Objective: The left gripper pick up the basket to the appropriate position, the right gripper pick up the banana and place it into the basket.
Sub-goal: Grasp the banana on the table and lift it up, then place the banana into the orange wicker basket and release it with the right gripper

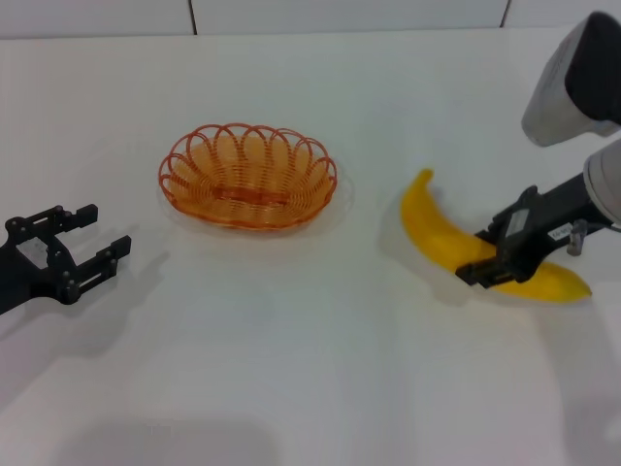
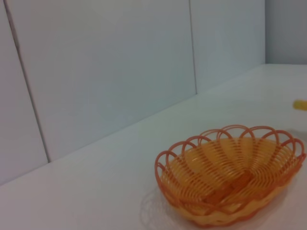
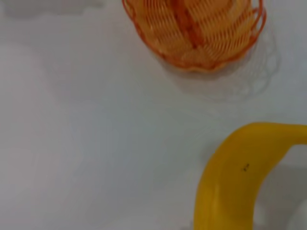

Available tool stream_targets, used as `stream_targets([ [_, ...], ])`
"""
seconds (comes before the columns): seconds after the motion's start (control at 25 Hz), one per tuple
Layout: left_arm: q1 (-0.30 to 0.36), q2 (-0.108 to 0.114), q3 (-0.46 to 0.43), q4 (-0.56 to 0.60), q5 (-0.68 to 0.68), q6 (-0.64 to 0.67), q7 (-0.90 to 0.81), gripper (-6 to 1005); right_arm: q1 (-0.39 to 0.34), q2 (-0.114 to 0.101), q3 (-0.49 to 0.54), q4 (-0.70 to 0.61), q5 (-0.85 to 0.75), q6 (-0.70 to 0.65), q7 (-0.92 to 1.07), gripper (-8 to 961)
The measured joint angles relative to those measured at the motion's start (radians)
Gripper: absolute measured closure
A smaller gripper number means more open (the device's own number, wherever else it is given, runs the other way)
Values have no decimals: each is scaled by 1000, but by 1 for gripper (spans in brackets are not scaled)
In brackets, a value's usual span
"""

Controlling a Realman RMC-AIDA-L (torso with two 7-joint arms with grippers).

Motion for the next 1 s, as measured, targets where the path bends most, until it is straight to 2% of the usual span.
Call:
stream_targets([
  [0.2, 0, 0, 0, 0, 1, 0, 3, 409, -6, 3, 17, -77, 50, 22, -9, 485],
  [0.52, -3, -2, 0, -7, -1, 0, 5, 410, -27, 3, 39, -118, 171, 100, -81, 485],
  [0.8, -11, -2, 0, -9, -1, 0, 9, 409, -13, 4, -32, -87, 247, 234, -125, 485],
  [1.0, -14, -2, 0, -9, -1, 0, 9, 410, 30, 6, -155, -57, 249, 369, -120, 484],
])
